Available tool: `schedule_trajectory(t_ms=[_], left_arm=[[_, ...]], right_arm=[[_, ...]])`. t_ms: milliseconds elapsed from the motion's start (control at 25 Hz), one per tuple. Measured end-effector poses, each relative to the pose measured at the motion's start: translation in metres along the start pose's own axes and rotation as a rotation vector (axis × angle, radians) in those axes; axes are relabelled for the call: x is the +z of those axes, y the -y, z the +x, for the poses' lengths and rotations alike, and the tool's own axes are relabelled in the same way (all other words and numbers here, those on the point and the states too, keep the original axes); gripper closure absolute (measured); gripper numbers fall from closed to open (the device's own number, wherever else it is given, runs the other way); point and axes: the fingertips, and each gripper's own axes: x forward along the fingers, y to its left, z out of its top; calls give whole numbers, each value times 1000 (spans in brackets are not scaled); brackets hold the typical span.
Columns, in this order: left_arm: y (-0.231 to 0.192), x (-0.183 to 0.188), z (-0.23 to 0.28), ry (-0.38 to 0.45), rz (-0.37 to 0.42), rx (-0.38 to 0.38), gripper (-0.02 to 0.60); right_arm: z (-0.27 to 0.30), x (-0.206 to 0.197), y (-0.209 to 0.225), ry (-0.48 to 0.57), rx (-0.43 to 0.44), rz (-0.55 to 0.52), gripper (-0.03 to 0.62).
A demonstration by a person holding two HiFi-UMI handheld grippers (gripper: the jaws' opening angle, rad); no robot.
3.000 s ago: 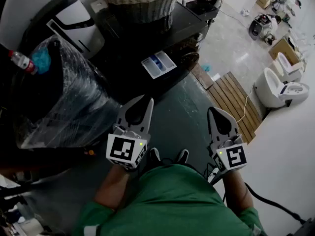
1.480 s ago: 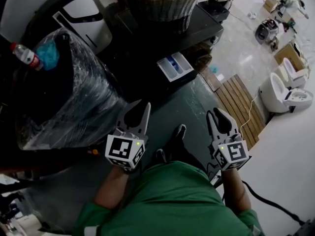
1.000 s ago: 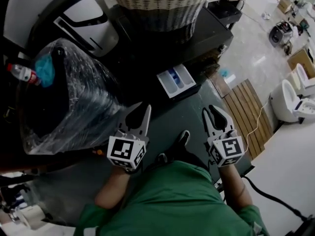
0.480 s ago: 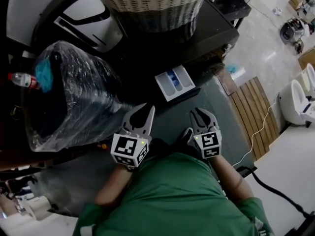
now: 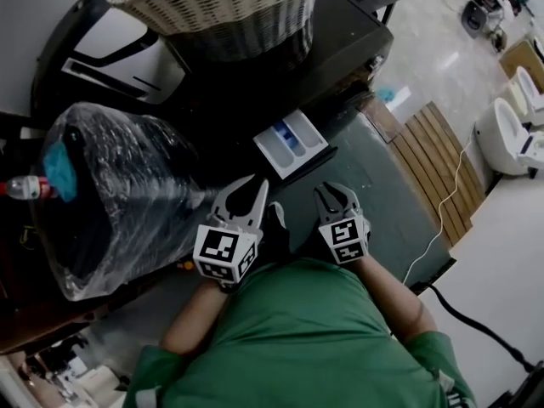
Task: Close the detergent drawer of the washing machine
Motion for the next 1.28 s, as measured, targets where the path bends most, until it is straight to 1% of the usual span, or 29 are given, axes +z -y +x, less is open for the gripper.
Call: schedule_trajectory(t_ms=[120,280,400,560,800,1040,1280], left_arm=[[-5,8,10,11,4,-57,525],[-10,8,17,8,17,-122,525],[-16,2,18,-9,11,-143,525],[-31,0,18,-13,1,-135,525],[-52,1,17,-14,-20,-105,525],[-61,0,25,-18,-41,-99,525],[-69,1,32,-32,-48,-97,525]], right_arm=[[14,-6,1,-38,-20,2,493],[29,-15,4,-81,-40,5,485],[37,-19,10,-83,-64,6,485],[51,-22,17,-86,-78,-5,487],[69,-24,13,-116,-70,-22,484],[77,-18,17,-134,-77,-31,477],[93,-5,18,-116,-64,-49,479]])
